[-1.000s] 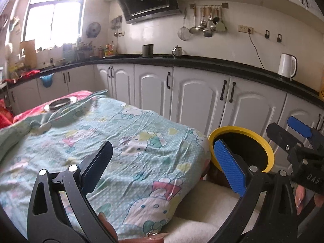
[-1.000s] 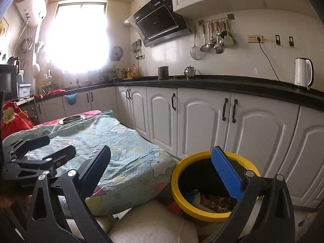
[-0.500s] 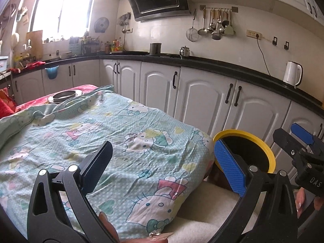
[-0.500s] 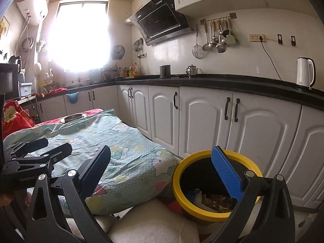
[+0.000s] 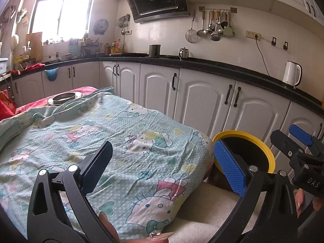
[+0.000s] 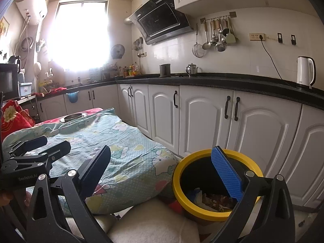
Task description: Collect trash
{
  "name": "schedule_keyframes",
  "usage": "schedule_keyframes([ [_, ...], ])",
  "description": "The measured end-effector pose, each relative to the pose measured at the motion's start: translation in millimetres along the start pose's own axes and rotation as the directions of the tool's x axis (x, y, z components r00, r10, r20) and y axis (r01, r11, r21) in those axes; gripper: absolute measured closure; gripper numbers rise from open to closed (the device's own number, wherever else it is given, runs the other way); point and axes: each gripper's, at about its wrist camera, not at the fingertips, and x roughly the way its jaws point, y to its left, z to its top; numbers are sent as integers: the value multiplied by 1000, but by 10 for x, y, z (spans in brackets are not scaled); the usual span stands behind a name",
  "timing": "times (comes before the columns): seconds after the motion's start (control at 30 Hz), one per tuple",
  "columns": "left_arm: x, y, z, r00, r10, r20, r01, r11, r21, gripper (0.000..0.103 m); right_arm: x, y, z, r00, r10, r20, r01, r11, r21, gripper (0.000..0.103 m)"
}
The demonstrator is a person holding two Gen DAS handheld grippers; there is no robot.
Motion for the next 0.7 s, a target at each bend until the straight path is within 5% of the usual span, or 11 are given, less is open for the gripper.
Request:
schedule_keyframes([
  [0.7, -18, 13, 31, 1000, 8, 7, -8, 1000, 1, 11, 3, 2, 4, 1000, -1, -1, 1, 1000, -1, 6],
])
